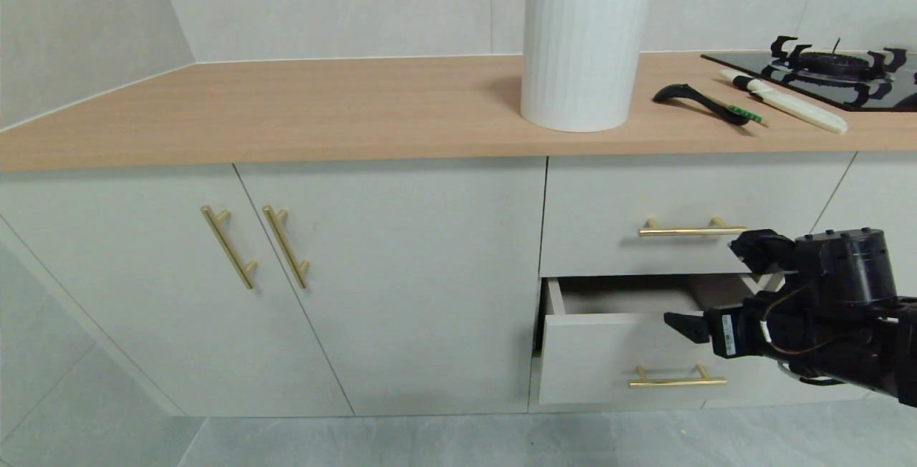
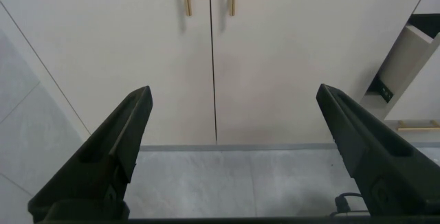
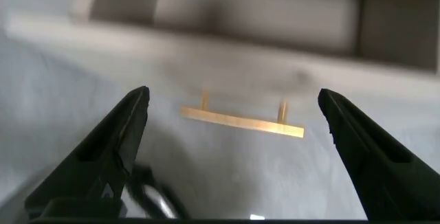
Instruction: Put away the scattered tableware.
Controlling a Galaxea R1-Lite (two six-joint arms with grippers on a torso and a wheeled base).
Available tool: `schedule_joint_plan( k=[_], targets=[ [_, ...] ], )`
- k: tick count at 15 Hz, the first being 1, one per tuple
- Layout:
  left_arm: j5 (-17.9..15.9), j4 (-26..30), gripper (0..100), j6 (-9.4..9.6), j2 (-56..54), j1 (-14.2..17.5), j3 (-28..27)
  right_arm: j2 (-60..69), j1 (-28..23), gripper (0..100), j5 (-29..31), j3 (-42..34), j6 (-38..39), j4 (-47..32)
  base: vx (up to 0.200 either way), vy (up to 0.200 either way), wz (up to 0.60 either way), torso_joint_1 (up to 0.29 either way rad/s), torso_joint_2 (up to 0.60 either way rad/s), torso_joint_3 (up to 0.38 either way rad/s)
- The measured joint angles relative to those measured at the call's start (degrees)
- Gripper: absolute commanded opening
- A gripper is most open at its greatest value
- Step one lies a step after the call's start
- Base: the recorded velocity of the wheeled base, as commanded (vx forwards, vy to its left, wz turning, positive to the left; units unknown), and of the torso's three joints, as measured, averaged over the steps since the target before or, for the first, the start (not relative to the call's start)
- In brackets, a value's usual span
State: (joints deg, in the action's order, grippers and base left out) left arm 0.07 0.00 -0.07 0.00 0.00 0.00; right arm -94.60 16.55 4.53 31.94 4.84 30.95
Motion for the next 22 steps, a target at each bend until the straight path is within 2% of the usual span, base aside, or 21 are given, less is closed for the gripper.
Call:
schedule_joint_plan(
  k=[9, 16, 22],
  targets=[
    [0.0, 0.0, 100, 0.0, 0.0, 0.0, 0.0, -17.5, 0.0, 100, 9.2, -1.3, 1.4, 26.7, 0.0, 0.0, 0.0, 0.0, 0.0, 0.0],
    [0.0, 0.0, 100, 0.0, 0.0, 0.0, 0.0, -21.6, 0.0, 100, 9.6, -2.0, 1.3, 27.6, 0.0, 0.0, 0.0, 0.0, 0.0, 0.0],
    [0.0, 0.0, 100, 0.0, 0.0, 0.0, 0.0, -19.0, 0.0, 100, 9.1, -2.5, 1.2, 21.8, 0.0, 0.0, 0.0, 0.0, 0.0, 0.0]
  ],
)
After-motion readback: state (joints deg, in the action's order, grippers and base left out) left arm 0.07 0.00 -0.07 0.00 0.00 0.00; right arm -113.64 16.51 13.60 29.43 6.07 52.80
